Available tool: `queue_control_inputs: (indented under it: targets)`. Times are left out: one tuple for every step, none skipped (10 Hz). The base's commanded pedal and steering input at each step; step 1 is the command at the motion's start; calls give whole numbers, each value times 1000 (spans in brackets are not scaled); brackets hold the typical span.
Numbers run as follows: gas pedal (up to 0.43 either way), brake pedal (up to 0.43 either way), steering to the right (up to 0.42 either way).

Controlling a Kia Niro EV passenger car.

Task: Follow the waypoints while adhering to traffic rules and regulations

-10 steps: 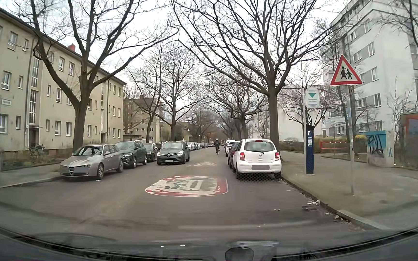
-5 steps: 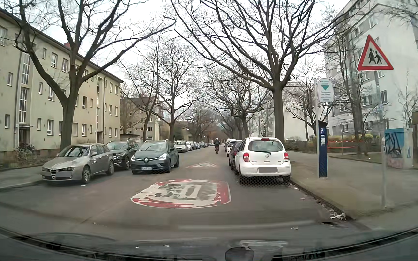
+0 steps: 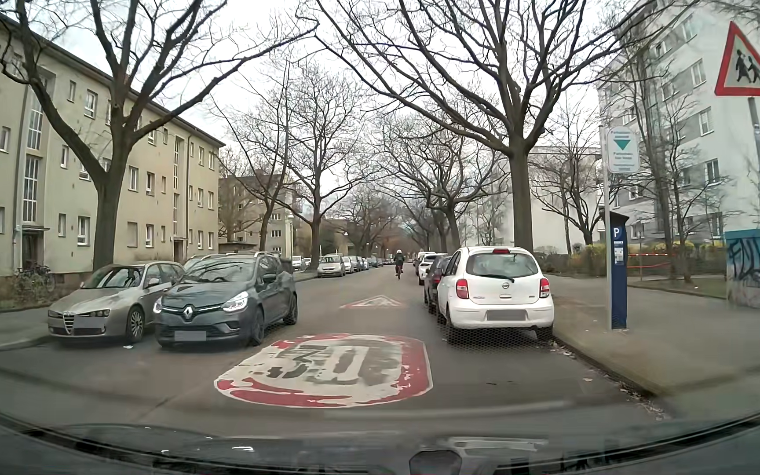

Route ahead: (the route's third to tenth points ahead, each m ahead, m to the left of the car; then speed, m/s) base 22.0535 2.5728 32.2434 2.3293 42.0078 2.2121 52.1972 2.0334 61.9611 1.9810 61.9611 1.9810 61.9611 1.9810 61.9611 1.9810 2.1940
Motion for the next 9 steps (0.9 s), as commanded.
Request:
queue_control_inputs:
  targets:
    - [0, 207, -64]
    - [0, 177, -81]
    - [0, 55, -99]
    - [0, 18, -110]
    - [0, 12, -121]
    - [0, 18, -138]
    - [130, 12, -155]
    - [209, 12, -169]
    - [220, 12, -176]
